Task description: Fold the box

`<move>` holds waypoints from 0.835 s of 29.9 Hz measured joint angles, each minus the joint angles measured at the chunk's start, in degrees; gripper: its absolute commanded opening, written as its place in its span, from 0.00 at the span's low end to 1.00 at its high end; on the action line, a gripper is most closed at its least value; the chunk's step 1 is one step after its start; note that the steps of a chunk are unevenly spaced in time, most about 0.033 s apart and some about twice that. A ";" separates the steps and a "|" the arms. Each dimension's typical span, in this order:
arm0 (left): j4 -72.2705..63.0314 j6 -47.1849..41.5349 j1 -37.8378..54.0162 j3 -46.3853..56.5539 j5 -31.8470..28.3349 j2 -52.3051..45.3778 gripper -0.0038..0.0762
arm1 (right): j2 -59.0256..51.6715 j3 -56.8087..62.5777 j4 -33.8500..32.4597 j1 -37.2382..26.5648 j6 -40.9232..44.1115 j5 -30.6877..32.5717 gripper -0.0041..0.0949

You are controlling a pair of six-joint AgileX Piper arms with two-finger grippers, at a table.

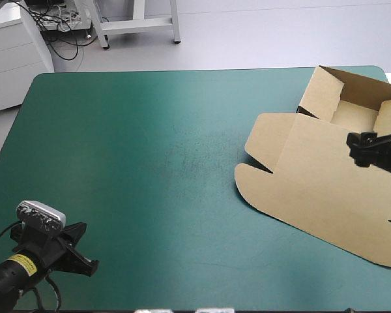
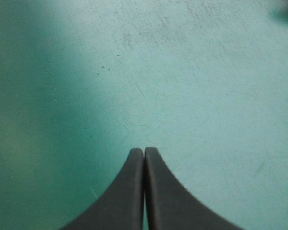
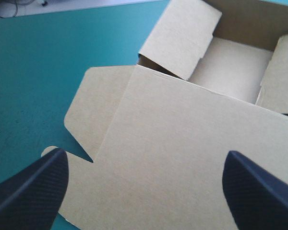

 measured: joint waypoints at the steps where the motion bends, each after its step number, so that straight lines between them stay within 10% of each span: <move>1: 0.00 0.00 0.00 0.00 0.00 0.00 0.01 | -1.97 1.19 0.28 1.20 -0.90 -0.95 0.86; 13: -0.38 0.86 0.00 0.02 -1.22 -0.06 0.01 | -17.70 15.43 -8.11 21.95 -5.34 -8.23 0.84; 25: -2.32 2.81 0.00 6.91 -7.35 -8.53 0.01 | -34.11 32.43 -15.16 24.01 -5.04 -14.72 0.81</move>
